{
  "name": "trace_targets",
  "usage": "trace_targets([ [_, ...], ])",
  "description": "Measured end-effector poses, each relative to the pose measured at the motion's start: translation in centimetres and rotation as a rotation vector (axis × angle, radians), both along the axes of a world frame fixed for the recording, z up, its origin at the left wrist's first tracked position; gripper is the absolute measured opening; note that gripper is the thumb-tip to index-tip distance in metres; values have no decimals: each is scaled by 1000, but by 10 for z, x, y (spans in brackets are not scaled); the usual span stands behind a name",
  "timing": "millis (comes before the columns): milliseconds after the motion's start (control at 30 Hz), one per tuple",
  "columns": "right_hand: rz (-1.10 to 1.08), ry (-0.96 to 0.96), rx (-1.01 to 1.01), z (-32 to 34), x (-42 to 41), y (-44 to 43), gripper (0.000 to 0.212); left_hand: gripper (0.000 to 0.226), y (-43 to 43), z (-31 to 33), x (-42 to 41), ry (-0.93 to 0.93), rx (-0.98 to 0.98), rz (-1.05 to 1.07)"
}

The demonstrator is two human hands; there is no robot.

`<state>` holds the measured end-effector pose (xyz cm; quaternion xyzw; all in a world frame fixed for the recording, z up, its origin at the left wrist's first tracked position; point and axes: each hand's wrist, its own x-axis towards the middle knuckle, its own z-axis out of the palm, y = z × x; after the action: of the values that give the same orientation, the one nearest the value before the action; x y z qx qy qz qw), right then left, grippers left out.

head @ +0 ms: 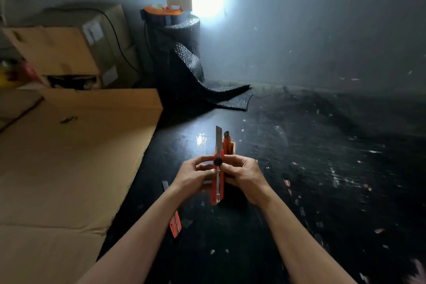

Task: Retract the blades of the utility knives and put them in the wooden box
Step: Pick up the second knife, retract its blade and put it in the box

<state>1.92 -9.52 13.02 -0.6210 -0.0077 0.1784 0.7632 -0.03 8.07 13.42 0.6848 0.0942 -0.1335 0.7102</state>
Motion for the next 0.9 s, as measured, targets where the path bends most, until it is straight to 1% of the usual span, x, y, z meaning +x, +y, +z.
trace_targets([
  [133,-57,-70,71,32,10,-3,20,32,-1,41,9,-80,-12,-76],
  [300,-132,-258,-24,79,27,-8,23,41,-4,87,23,-245,-9,-65],
  [400,-183,-408,-170,115,36,-13,25,42,-9,114,32,-344,1,-60],
  [467,-223,-513,-319,134,42,-14,27,44,-11,129,38,-392,2,-50],
  [567,-273,-668,-542,156,48,-15,22,44,-16,144,44,-447,18,-34],
  [667,-270,-789,-752,172,47,-16,21,45,-19,153,48,-487,27,-37],
  [800,-280,-855,-797,177,50,-18,19,46,-16,157,54,-495,7,-53],
  [900,-261,-837,-825,177,51,-19,20,45,-16,158,55,-493,1,-66],
])
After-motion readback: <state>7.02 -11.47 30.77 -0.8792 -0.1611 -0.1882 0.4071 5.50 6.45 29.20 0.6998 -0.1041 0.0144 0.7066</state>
